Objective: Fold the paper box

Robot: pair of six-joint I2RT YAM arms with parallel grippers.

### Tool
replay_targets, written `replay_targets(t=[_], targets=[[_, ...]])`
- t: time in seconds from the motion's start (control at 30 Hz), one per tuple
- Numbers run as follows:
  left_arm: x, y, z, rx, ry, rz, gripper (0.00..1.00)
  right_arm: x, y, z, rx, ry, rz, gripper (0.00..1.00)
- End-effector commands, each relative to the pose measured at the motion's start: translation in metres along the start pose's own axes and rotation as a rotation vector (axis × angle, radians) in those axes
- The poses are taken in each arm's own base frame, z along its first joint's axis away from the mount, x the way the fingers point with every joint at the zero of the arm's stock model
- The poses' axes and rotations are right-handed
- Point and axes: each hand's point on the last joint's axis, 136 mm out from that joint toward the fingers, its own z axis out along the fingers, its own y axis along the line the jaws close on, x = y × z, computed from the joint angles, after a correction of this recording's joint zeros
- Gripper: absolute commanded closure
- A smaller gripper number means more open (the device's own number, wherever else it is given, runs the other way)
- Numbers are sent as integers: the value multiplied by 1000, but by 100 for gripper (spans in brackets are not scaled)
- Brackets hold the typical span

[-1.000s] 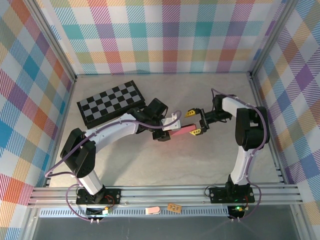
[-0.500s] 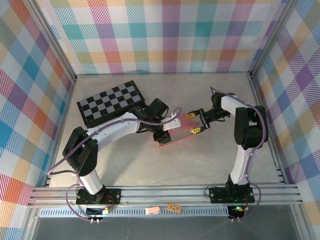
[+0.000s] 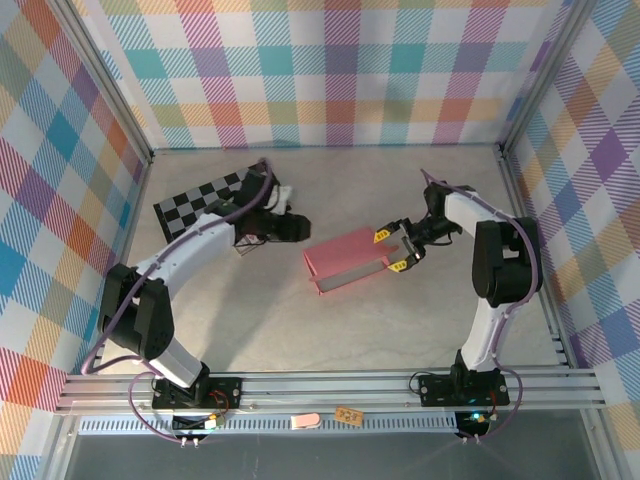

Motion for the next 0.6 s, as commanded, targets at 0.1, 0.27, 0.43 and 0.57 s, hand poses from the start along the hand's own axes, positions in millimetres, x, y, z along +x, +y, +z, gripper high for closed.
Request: replay_targets(t=[0.1, 0.27, 0.43, 0.57], targets=[[35, 0, 36, 86, 98, -459, 44, -12, -28, 16, 69, 21, 14, 36], [53, 4, 58, 101, 153, -507, 44, -16, -46, 21, 134, 26, 42, 39], [66, 0, 73, 68, 198, -479, 43, -22, -54, 25, 176, 25, 53, 41], [72, 12, 73, -6, 203, -435, 39, -26, -59, 26, 201, 21, 49, 41]])
